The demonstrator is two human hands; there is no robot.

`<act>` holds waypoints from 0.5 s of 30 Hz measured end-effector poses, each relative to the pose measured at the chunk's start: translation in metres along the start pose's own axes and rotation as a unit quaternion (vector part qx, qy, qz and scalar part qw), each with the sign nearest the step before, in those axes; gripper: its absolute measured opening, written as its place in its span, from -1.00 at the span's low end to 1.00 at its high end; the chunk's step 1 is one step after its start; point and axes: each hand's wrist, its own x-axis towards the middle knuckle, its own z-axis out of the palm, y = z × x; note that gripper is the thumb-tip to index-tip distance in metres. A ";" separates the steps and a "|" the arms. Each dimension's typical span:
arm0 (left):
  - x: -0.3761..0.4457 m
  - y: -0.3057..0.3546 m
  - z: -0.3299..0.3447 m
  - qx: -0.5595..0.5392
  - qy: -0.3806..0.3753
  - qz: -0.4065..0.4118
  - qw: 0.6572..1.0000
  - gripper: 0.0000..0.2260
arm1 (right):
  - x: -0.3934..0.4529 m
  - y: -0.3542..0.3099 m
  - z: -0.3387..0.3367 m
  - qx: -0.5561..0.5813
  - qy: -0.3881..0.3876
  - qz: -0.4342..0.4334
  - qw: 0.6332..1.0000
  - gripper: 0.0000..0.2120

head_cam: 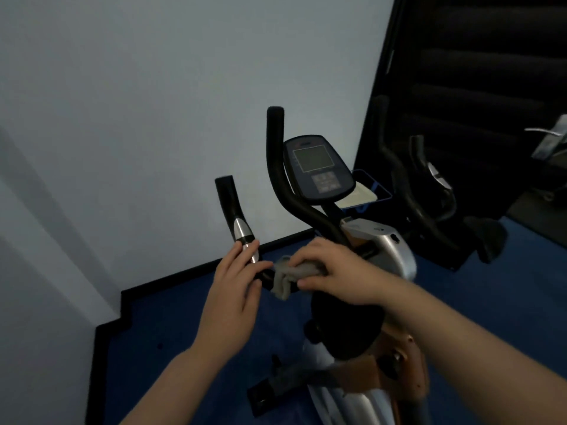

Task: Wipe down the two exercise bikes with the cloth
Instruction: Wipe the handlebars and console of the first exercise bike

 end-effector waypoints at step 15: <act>0.008 -0.028 -0.027 -0.046 -0.051 0.064 0.996 -0.55 | 0.008 -0.046 0.009 -0.117 0.114 0.236 0.958 -0.78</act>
